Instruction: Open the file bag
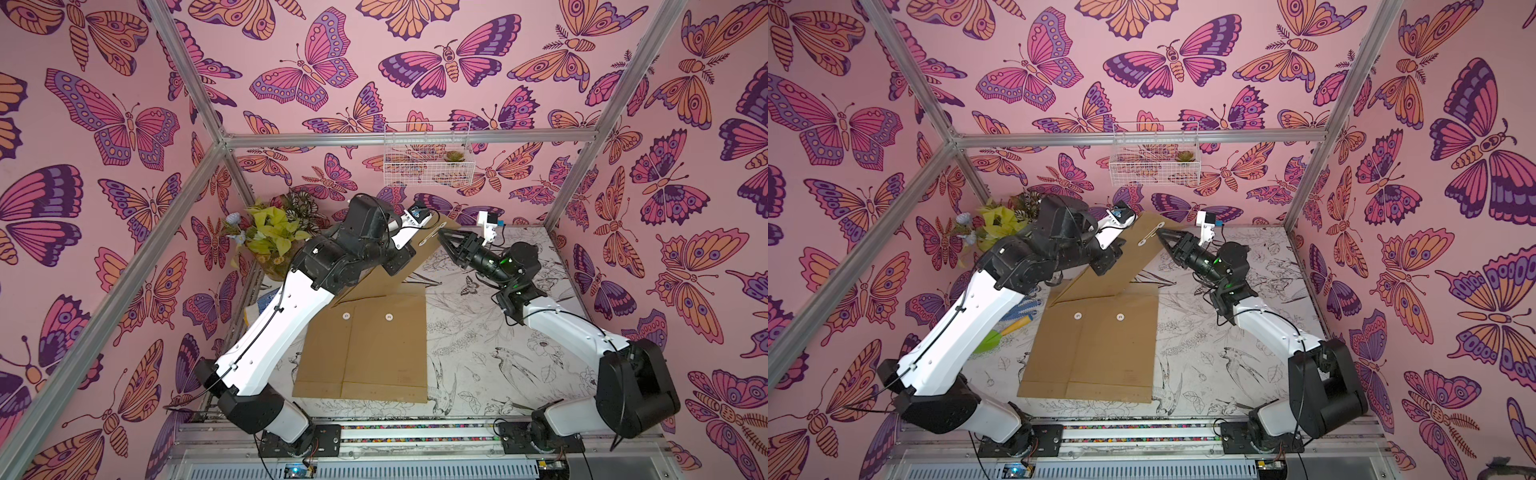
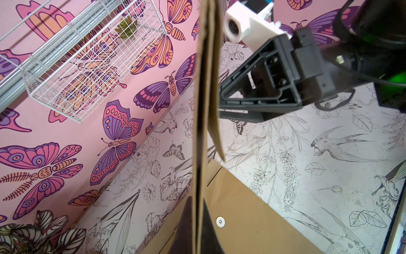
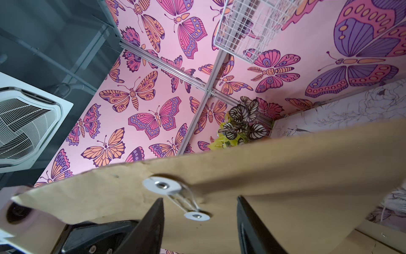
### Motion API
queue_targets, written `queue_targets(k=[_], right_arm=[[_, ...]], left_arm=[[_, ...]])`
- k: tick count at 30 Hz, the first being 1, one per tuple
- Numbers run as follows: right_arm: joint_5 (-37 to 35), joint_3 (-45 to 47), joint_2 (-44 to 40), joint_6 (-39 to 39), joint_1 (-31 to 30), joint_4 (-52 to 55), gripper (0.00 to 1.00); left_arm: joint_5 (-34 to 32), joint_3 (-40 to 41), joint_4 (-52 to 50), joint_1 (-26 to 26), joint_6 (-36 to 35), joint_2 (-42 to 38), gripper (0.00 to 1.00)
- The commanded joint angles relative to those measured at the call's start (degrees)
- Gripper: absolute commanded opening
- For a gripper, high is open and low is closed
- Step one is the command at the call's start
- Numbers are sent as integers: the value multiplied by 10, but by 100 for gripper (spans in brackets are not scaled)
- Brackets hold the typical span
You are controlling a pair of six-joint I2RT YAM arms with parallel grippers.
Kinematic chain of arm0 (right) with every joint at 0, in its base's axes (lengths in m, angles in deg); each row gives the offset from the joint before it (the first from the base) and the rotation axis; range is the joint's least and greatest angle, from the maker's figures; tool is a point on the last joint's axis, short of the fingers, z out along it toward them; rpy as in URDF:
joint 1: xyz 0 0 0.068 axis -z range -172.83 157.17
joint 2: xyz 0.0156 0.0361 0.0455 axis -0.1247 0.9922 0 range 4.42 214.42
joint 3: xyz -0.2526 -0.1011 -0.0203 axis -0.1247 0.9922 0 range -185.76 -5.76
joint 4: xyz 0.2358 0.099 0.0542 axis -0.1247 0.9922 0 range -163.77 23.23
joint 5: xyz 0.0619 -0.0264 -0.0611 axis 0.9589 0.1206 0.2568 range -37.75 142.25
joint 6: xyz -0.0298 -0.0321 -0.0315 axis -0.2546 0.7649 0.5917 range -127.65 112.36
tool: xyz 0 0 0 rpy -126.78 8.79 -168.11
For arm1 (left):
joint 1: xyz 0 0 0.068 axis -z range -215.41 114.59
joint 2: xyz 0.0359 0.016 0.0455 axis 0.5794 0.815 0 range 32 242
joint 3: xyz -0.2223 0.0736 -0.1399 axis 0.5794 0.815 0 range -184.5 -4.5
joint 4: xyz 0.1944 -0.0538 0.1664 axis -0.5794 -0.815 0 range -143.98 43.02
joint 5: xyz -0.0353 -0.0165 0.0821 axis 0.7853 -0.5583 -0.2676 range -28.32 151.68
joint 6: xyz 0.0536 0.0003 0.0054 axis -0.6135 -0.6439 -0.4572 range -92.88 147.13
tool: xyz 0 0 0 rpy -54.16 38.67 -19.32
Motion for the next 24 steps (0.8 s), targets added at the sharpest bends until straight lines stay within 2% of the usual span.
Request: queue_targets(k=[1,24], right_arm=[[-3,-12,3,-12,-12,-24,53],[3,-42,11,0,-16,0,28]], left_arm=[[-1,-5,-4,2,8,-1,0],[-1,6,-4,3,1,-4,0]])
